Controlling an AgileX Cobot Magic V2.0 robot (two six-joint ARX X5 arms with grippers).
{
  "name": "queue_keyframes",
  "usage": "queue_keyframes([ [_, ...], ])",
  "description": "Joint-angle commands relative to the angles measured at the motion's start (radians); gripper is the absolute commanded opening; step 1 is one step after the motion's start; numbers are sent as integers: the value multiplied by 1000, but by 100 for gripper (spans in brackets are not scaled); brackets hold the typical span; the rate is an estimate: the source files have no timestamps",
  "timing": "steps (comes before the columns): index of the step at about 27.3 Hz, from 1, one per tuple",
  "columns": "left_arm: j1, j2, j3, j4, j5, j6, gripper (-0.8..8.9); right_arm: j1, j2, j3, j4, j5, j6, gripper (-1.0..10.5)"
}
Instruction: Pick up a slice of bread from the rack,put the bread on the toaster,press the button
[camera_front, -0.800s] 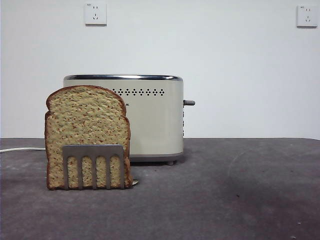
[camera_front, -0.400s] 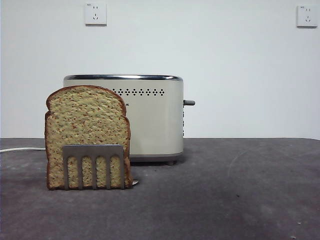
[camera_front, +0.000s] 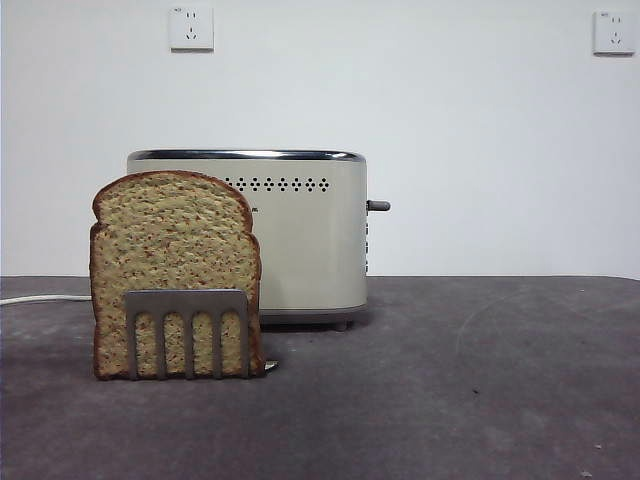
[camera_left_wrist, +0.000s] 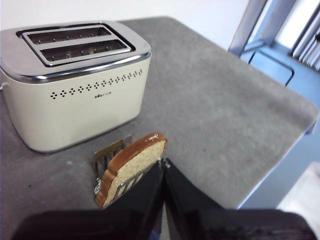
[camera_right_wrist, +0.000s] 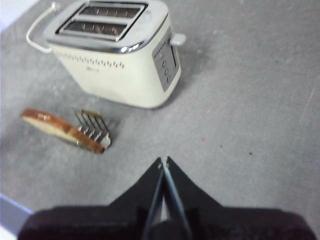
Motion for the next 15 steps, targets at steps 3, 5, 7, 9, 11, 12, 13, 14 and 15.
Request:
queue_keyframes([
  [3,-8,16,24,-27,1,85,-8,3,6,13,-18,-28,-48,-12],
  [5,-14,16,24,-35,0,85,2,3,6,13,-18,-29,-48,-12],
  [7,-22,16,24,-36,-3,84,124,3,6,13,-18,-29,-48,-12],
  [9,-35,24,24,-31,-5,85,487,3,6,13,-18,-30,-48,-12],
  [11,-63,48,26,-17,-4,85,539,3,7,13,-18,-30,-48,-12],
  [12,-81,67,32,-18,-6,96,539,3,7,13,-18,-30,-48,-12],
  [13,-104,89,41,-18,-6,117,539,3,7,13,-19,-31,-48,-12],
  [14,-131,115,55,-19,-15,140,539,3,6,13,-21,-33,-48,-12],
  [15,-163,144,75,-20,-41,161,539,3,7,13,-22,-47,-48,-12],
])
